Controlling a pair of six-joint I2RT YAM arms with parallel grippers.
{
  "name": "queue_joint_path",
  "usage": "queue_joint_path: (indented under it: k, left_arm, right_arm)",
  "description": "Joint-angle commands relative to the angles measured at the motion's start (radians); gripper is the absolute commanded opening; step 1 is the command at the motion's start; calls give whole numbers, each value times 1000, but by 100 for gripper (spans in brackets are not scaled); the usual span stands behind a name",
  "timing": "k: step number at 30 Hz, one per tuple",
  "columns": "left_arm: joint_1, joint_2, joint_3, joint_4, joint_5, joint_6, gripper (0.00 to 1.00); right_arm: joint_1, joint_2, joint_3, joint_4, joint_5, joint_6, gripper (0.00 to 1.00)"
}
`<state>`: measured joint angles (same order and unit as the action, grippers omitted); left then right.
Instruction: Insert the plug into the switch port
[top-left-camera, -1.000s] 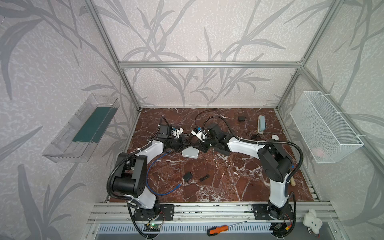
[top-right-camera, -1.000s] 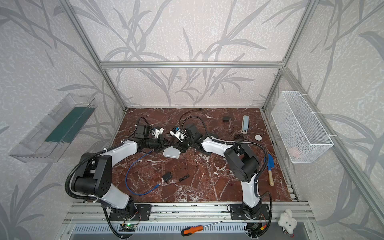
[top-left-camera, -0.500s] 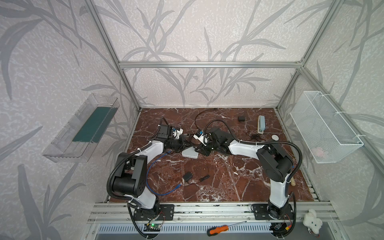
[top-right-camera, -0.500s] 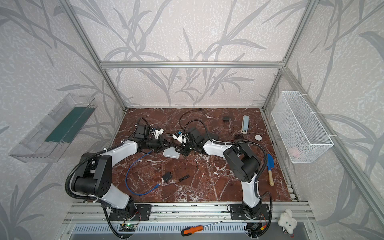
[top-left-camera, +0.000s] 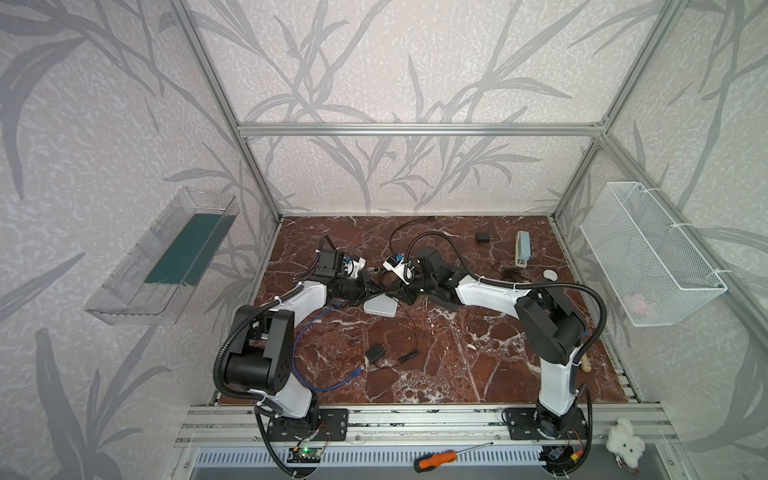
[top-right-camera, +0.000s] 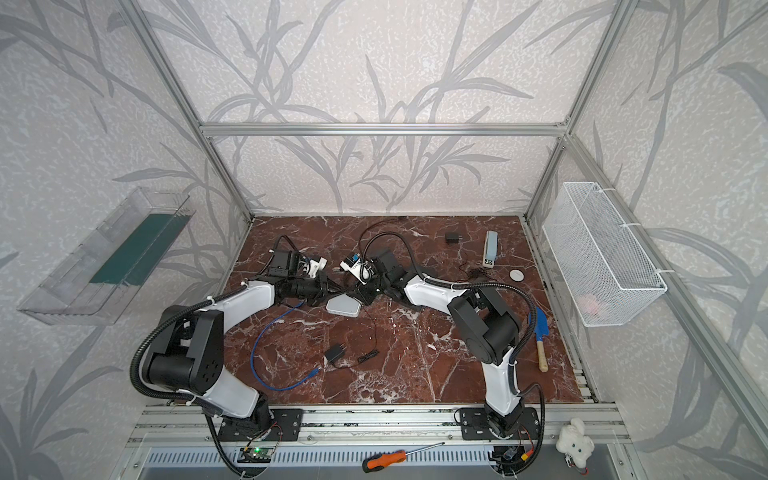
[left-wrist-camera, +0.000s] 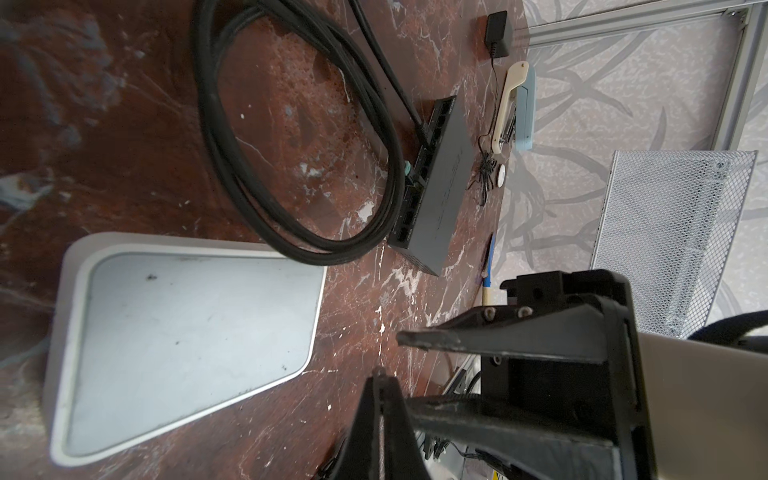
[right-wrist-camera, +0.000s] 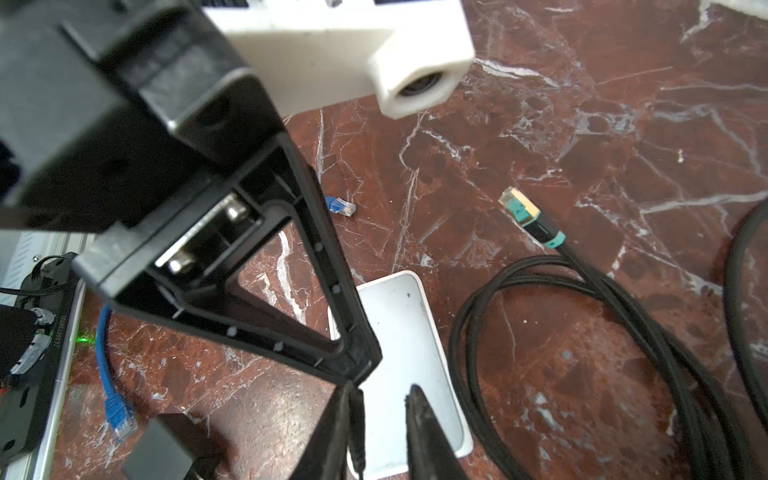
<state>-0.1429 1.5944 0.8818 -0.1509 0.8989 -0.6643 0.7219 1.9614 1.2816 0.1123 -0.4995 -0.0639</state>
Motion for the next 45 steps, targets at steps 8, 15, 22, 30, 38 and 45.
queue_joint_path:
  k: [8, 15, 22, 30, 38, 45]
  left_arm:
    - [6, -24, 23, -17, -1, 9, 0]
    - [6, -31, 22, -1, 6, -4, 0]
    - [6, -42, 18, -3, 5, -3, 0]
    - [5, -47, 18, -1, 11, -6, 0]
    - [4, -51, 18, -1, 11, -9, 0]
    - [6, -50, 23, -53, -22, 31, 16]
  right_arm:
    - [4, 4, 7, -18, -21, -38, 35]
    - [4, 19, 0, -36, -22, -50, 37]
    - [4, 31, 7, -34, -18, -58, 32]
    - [4, 38, 18, -39, -7, -65, 26]
    - [5, 39, 23, -45, -5, -79, 20]
    - [5, 6, -5, -51, 17, -103, 12]
